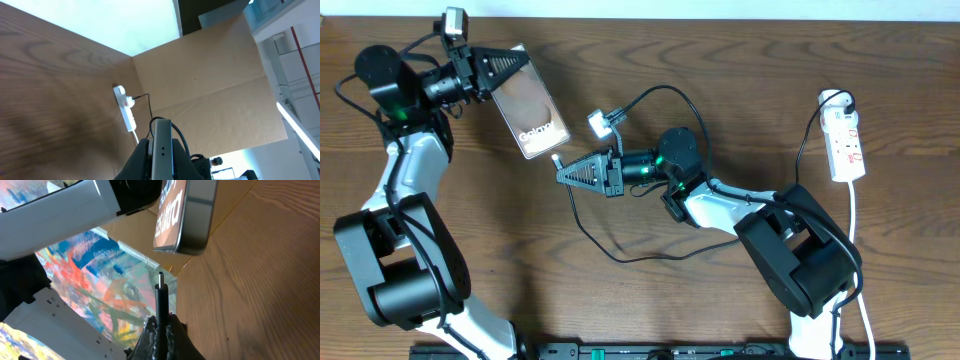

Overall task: Plug charger to phone and switch on socket
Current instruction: 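Align and push the connector into the phone's bottom port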

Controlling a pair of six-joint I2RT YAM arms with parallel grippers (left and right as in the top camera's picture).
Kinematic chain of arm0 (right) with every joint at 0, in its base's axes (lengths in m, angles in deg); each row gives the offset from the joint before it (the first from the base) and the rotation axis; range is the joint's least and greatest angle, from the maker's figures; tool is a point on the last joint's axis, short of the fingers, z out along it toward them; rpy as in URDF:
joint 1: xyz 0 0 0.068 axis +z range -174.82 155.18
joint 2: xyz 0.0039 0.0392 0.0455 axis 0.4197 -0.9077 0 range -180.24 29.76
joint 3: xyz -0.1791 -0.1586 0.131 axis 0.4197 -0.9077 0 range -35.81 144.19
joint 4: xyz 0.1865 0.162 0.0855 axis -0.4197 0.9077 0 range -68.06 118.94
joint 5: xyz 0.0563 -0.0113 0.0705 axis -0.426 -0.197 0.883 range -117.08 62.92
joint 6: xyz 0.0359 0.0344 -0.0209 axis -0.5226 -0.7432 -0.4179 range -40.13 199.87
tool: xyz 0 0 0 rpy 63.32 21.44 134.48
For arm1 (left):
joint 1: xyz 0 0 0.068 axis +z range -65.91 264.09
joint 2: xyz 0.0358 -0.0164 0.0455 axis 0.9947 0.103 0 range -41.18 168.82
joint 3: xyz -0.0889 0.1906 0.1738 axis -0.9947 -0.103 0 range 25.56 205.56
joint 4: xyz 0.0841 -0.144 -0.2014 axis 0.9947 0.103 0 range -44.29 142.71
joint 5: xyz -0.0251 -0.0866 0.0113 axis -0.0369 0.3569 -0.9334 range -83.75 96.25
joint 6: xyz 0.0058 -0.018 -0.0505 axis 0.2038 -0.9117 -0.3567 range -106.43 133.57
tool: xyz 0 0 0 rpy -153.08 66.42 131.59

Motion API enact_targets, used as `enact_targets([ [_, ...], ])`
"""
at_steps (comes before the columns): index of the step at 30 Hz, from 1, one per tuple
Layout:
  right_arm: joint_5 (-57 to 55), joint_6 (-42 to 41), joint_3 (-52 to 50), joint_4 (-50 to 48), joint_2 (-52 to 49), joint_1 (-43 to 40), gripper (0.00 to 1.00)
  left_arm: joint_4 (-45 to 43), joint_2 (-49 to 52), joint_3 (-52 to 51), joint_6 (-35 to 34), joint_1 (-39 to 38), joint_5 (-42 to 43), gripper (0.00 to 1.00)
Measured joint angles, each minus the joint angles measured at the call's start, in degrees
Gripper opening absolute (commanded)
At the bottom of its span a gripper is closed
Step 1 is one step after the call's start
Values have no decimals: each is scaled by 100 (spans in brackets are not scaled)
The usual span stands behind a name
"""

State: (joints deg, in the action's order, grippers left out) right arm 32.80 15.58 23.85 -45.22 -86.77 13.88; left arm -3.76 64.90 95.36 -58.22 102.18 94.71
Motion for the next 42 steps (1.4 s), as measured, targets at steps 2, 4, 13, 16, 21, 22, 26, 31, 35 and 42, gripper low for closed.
enact_targets([
  [2, -13, 0, 0, 0, 0, 0, 1, 0, 0, 0, 0, 0, 20, 7],
  [4, -33, -2, 0, 0, 0, 0, 1, 0, 0, 0, 0, 2, 20, 8],
  [13, -85, -24, 0, 0, 0, 0, 1, 0, 0, 0, 0, -57, 37, 7],
  [16, -103, -79, 0, -11, 0, 0, 1, 0, 0, 0, 0, -111, 39, 7],
  [21, -136, -129, 0, -133, 0, 0, 1, 0, 0, 0, 0, -138, 39, 7],
  [22, -138, -133, 0, -140, 0, 0, 1, 0, 0, 0, 0, -138, 39, 7],
  [26, -138, -146, 0, -146, 0, 0, 1, 0, 0, 0, 0, -138, 39, 7],
  [31, -140, -144, 0, -136, 0, 0, 1, 0, 0, 0, 0, -138, 39, 7],
  [35, -170, -140, 0, 33, -2, 0, 1, 0, 0, 0, -109, -138, 39, 8],
  [42, -184, -138, 0, 48, -9, 0, 1, 0, 0, 0, -168, -138, 42, 8],
])
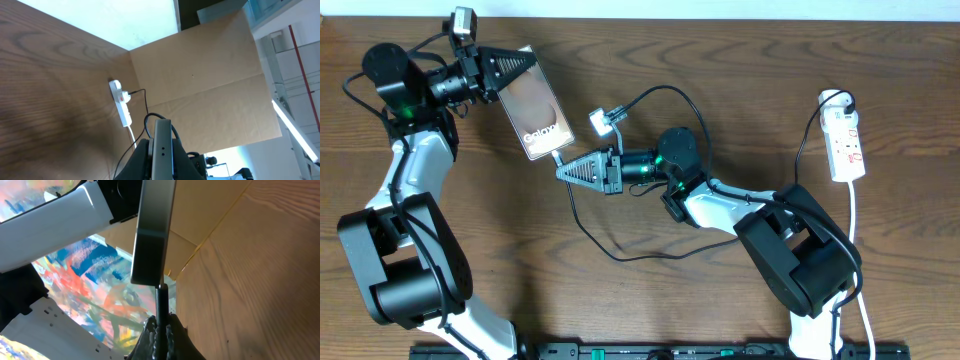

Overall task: Plug charger to phone and switch on socket
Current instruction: 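Align and push the connector into the phone's bottom port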

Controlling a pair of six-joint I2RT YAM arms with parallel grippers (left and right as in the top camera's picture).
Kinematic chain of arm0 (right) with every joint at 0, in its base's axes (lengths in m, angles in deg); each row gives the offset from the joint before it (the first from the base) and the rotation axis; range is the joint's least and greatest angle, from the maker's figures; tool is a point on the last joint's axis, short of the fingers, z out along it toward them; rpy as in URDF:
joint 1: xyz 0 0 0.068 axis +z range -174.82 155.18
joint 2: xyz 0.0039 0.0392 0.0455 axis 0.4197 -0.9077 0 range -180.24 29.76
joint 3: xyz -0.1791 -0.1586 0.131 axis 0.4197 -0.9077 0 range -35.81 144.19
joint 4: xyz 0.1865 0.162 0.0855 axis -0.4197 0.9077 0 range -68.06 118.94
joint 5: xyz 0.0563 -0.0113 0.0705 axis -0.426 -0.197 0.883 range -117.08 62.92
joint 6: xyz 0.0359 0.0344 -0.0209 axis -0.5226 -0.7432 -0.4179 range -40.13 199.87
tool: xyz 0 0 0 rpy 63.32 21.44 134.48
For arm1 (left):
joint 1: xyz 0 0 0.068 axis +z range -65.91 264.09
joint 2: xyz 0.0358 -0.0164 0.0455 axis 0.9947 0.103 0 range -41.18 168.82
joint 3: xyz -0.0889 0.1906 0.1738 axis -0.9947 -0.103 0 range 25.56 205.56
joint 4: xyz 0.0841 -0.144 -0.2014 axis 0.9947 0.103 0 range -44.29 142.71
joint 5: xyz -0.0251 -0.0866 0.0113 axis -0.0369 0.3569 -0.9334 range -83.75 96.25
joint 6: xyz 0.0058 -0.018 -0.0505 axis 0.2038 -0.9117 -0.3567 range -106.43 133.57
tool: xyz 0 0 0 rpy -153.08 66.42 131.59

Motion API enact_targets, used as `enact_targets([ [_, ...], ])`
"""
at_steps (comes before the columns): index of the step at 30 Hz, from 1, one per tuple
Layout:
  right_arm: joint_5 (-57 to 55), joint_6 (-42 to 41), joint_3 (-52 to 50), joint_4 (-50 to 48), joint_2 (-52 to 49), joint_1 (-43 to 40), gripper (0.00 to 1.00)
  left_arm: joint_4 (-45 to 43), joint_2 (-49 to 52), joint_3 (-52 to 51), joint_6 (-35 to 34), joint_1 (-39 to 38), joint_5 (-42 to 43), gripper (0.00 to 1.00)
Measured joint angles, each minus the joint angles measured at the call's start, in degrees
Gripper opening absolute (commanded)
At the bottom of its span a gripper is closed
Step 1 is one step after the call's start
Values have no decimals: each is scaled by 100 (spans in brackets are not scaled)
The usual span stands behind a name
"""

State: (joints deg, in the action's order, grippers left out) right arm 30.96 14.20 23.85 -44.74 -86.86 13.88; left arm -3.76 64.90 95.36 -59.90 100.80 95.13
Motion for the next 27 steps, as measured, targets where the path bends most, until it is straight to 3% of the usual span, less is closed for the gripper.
enact_targets([
  [27, 9, -4, 0, -20, 0, 0, 1, -2, 0, 0, 374, 0, 0, 7],
])
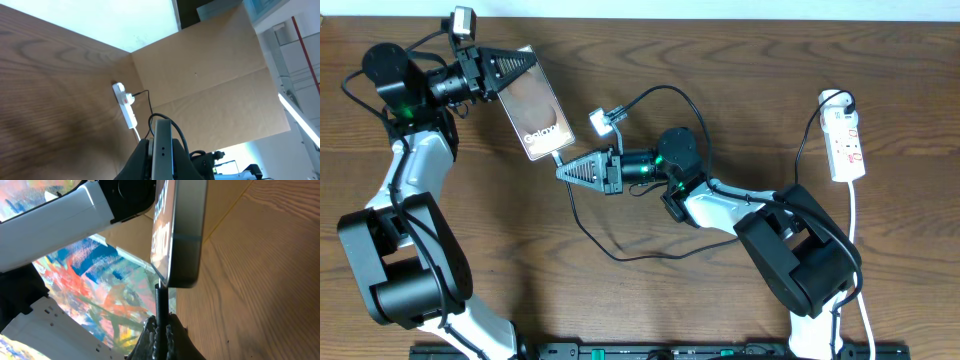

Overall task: Plug charger to phone and switch on socket
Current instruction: 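Align and push the connector into the phone's bottom port, then hold the connector pressed into the phone port with the right gripper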

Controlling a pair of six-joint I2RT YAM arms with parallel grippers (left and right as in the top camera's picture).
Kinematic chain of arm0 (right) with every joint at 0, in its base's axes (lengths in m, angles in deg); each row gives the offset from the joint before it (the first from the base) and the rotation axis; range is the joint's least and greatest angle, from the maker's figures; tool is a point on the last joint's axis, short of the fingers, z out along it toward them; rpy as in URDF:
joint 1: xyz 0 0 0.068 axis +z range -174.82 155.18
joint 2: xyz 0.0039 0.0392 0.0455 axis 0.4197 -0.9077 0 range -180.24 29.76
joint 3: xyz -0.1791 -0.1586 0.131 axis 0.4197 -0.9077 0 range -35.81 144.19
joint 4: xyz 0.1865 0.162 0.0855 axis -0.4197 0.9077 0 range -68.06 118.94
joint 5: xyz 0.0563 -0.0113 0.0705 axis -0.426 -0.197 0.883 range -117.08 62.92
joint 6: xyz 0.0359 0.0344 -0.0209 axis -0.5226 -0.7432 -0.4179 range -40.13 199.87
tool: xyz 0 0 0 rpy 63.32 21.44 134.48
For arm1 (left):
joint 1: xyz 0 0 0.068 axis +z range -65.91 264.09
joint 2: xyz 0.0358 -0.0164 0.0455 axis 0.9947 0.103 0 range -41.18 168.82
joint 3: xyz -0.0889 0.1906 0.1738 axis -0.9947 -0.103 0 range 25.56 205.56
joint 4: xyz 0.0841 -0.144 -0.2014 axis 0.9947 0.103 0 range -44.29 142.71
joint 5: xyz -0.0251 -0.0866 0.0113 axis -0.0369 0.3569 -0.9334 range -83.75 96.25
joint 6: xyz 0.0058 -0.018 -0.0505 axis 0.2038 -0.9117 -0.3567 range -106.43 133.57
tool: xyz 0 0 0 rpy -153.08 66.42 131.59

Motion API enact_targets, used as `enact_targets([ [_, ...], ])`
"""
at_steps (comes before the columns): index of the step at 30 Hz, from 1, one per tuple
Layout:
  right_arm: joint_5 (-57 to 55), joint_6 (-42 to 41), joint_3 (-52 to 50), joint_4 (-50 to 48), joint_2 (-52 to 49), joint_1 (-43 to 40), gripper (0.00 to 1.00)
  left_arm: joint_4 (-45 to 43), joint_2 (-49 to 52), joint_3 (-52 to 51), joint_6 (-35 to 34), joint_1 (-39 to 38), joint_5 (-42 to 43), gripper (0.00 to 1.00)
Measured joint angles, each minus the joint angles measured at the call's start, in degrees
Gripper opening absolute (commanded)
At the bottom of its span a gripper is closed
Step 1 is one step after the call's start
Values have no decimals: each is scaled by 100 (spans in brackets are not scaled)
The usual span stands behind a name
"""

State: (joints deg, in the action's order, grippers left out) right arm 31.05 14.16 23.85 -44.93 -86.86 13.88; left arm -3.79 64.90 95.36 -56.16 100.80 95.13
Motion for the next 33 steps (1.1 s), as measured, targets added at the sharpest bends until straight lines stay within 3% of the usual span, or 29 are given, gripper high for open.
enact_targets([
  [33, -162, -446, 0, -114, -2, 0, 1, 2, 0, 0, 11, 0, -7, 7],
])
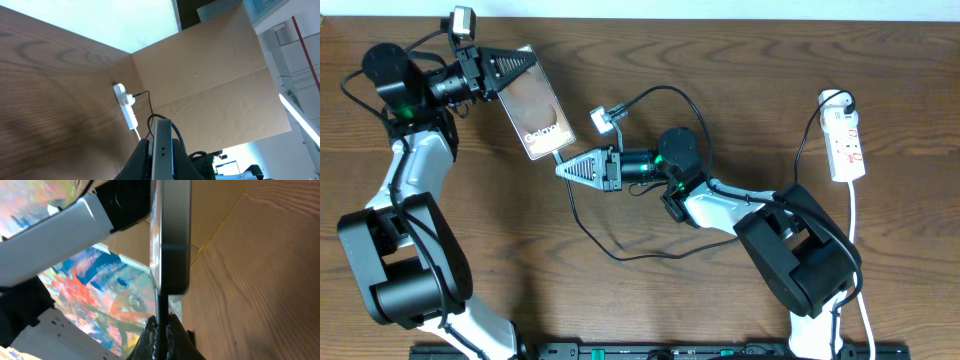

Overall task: Plug charger to phone and switch on socket
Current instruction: 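Hold the connector pressed into the phone port with the right gripper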

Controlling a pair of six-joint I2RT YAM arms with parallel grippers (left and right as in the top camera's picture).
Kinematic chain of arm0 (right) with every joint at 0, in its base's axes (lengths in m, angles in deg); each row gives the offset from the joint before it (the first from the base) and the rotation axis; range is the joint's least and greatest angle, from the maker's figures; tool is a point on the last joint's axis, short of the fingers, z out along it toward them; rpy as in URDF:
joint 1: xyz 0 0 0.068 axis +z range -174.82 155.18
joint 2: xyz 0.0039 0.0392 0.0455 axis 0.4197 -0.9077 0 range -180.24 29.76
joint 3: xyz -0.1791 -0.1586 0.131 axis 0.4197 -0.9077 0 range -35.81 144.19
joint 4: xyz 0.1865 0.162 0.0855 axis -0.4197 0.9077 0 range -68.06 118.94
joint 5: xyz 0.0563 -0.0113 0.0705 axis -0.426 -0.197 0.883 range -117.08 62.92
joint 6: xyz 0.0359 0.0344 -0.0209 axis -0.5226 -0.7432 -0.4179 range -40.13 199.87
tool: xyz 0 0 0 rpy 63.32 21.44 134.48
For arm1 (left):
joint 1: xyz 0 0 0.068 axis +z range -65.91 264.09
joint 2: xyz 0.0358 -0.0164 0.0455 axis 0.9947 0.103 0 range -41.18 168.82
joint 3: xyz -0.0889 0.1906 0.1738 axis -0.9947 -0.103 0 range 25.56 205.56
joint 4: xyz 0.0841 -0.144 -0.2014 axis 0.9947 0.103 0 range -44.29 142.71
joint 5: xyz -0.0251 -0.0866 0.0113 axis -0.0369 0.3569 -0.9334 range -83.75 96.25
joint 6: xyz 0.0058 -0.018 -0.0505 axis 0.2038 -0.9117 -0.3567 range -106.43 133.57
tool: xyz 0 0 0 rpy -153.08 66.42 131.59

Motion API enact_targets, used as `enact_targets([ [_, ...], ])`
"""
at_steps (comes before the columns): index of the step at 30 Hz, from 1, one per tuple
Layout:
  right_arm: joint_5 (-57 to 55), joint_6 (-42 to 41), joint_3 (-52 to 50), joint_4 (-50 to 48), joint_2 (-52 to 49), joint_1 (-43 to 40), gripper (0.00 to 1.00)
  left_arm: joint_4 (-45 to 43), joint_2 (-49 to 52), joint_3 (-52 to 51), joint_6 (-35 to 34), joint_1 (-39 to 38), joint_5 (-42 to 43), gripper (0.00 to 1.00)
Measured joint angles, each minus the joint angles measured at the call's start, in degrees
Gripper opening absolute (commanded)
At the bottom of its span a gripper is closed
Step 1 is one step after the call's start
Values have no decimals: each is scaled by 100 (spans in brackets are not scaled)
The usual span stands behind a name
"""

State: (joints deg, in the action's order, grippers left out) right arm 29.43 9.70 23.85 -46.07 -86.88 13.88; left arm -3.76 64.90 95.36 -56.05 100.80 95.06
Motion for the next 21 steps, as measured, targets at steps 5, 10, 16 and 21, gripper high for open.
enact_targets([
  [5, -42, -149, 0, -155, -7, 0, 1, 0, 0, 0, -68, 0, -28, 8],
  [10, -87, -216, 0, -168, -13, 0, 1, 0, 0, 0, -83, 4, -59, 7],
  [16, -190, -295, 0, -33, -13, 7, 1, -4, 0, -2, -55, 4, -87, 8],
  [21, -264, -422, 0, -15, -13, 11, 1, -7, 0, -9, -28, 4, -155, 7],
])
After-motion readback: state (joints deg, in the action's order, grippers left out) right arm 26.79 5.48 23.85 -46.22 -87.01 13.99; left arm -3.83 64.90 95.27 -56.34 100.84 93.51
